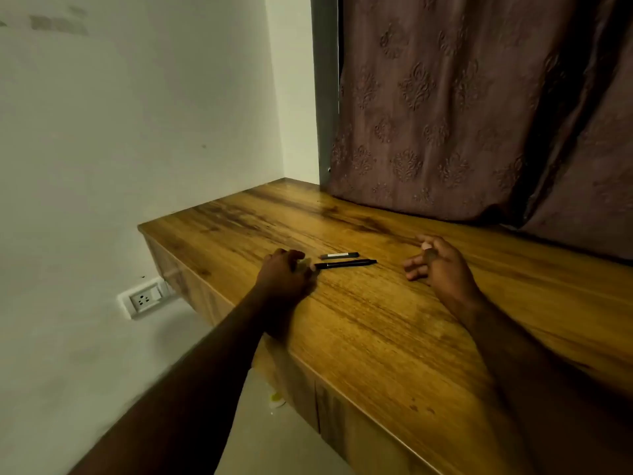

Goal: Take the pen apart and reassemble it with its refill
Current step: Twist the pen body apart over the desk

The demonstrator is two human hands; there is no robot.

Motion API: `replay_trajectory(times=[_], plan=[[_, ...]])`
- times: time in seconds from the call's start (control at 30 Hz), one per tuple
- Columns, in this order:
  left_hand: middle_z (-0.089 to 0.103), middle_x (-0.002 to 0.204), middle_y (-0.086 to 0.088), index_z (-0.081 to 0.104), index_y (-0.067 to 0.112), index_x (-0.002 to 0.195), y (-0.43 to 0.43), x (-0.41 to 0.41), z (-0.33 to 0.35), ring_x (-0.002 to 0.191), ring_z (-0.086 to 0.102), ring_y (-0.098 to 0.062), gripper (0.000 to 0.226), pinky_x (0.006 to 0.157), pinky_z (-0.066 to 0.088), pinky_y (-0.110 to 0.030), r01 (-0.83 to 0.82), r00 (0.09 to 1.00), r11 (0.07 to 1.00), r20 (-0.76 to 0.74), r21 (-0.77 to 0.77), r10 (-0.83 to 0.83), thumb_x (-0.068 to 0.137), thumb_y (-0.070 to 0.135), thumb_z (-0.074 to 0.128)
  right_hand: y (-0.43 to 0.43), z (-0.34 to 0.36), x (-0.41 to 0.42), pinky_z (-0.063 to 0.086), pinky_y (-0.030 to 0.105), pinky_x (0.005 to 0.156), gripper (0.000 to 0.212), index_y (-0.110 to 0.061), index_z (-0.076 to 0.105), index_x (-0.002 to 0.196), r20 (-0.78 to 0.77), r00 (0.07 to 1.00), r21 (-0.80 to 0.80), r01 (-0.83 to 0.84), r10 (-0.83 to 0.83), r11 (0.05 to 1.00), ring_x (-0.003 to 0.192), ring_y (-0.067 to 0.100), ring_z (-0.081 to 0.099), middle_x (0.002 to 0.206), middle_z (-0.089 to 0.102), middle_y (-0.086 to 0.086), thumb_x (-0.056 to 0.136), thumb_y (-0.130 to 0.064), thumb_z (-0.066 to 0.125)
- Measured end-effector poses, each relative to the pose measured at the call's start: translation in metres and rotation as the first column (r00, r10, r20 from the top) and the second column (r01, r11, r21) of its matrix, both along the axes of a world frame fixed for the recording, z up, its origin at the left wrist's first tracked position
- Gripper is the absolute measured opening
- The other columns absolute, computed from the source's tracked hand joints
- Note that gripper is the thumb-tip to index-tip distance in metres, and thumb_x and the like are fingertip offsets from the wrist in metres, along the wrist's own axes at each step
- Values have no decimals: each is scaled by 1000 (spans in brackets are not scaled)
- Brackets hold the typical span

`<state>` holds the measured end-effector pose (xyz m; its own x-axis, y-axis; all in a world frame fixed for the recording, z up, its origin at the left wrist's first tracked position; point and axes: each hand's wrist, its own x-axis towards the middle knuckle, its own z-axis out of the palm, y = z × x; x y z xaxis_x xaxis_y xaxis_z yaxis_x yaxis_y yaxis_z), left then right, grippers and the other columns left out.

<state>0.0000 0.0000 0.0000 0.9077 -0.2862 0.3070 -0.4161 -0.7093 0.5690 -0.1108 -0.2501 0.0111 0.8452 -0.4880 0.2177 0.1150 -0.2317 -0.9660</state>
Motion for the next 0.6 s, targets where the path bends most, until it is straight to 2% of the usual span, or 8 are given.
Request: replay_trajectory(times=[0.07,0.17,0.27,0.37,0.43,0.5,0.53,0.6], plan=[[58,116,-13,63,22,121,-7,0,0,112,50,-29,40,96,38,-36,17,999,987,31,162,-22,88,45,58,-1,0,0,49,31,62,36,-4,49,133,10,1000,-29,16,-16,999,61,25,57,90,67,24,104,-15,30],[58,106,-11,68,29,109,-17,1,-5,103,54,-29,28,85,44,-37,87,993,983,64,163,-99,86,43,59,1,-5,2,49,30,62,34,-7,53,128,-1,1000,-100,22,-22,995,61,23,58,83,67,18,104,-16,31],[61,96,-8,71,20,97,-18,0,-7,88,61,-22,17,70,44,-28,81,991,994,105,73,-88,85,30,65,1,-4,1,50,30,64,31,-9,55,125,0,1000,-124,19,-19,992,62,21,58,80,67,14,103,-15,35],[60,85,-2,71,13,90,-14,-9,-5,72,58,-14,18,60,41,-20,126,985,991,120,-40,-120,81,28,68,1,-5,0,52,32,72,27,-17,55,124,-26,999,-200,19,-25,980,67,20,61,87,69,10,99,-16,44],[60,77,-3,68,6,87,-13,-19,-8,64,56,-15,21,52,42,-19,166,985,964,76,-209,-153,78,26,66,5,-6,-4,53,39,74,23,-20,58,118,-49,999,-241,-3,-9,970,66,17,60,88,70,8,97,-21,50],[56,72,-7,62,-6,89,-15,-40,-8,59,52,-17,12,47,42,-20,197,974,900,-28,-390,-225,83,4,64,11,-4,-9,51,36,65,12,-18,64,101,-69,997,-241,-56,41,969,59,13,55,80,69,5,96,-20,53],[56,72,-7,61,-5,88,-17,-49,-8,61,52,-16,4,49,44,-19,223,964,873,-37,-435,-264,84,-4,62,15,-2,-14,48,32,61,12,-17,64,90,-81,994,-230,-85,68,969,55,11,52,74,67,4,96,-17,54],[59,76,1,62,16,80,-19,-60,-5,69,55,-12,20,61,47,-20,242,966,898,3,-367,-260,84,-3,61,24,2,-21,43,26,53,19,-15,63,79,-77,989,-157,-137,126,978,47,7,49,67,64,5,96,-10,54]])
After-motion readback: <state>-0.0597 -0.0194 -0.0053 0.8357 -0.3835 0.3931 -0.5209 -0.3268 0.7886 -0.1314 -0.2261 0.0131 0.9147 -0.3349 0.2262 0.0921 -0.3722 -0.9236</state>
